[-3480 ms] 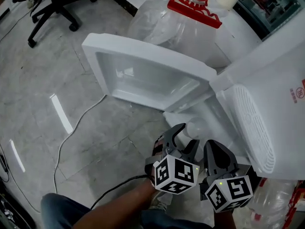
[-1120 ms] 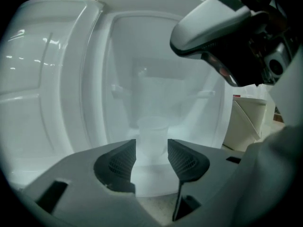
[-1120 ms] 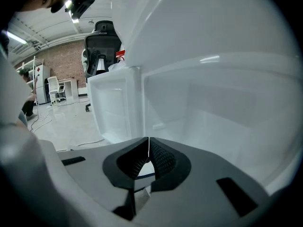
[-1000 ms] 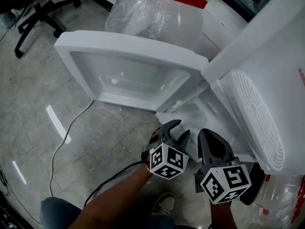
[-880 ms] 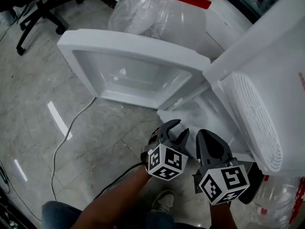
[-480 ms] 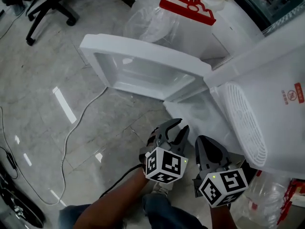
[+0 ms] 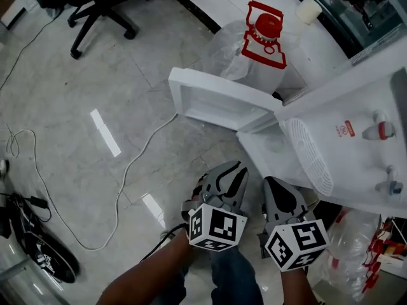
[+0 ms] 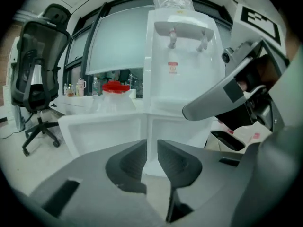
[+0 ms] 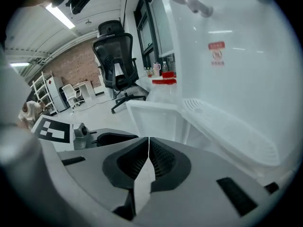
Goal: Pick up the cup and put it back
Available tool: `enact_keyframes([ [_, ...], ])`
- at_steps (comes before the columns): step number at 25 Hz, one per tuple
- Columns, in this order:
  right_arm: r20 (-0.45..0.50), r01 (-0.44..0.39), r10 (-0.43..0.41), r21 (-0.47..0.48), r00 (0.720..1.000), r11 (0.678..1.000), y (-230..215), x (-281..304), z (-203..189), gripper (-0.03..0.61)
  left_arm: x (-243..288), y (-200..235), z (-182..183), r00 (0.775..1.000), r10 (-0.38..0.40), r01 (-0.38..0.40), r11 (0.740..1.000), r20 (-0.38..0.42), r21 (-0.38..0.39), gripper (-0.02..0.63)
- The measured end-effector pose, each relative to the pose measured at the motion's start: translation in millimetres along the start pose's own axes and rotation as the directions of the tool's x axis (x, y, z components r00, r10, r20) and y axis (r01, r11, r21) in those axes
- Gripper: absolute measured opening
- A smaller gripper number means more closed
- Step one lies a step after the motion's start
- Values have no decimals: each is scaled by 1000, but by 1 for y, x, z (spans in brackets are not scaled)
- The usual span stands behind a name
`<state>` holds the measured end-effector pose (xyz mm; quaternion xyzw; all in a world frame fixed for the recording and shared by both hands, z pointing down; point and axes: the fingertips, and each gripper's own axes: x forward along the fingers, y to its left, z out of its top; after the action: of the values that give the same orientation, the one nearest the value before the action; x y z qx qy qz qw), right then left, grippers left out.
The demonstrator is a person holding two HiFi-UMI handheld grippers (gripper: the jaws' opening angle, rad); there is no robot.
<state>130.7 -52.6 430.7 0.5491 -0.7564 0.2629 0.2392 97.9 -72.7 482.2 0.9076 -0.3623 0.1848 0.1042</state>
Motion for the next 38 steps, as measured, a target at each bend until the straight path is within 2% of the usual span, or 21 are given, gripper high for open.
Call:
enact_keyframes([
  [7,19,-26,26,-38,999,999,70,-82,76,21,-112,10,99,999,35,-35,999,4,0,55],
  [12,56,-7,12,-92,998,996,111,-150,133,21,-188,4,174,999,33,-33,999,15,-23,37],
  [16,78,4,2,-79,997,997,136,-204,168,21,-243,-10,230,999,47,-47,999,23,-21,20],
  [23,99,-39,40,-17,994,999,178,-290,205,21,-315,-33,314,996,74,-72,996,40,-51,12],
  [27,170,-41,33,40,985,998,187,-325,234,21,-341,-36,345,993,100,-96,993,56,-75,12],
  [33,215,-43,52,-48,975,998,204,-339,260,20,-355,-31,365,993,95,-89,991,64,-97,12],
  [38,228,-46,59,-59,972,997,211,-336,269,20,-359,-23,370,992,114,-110,991,59,-76,12],
])
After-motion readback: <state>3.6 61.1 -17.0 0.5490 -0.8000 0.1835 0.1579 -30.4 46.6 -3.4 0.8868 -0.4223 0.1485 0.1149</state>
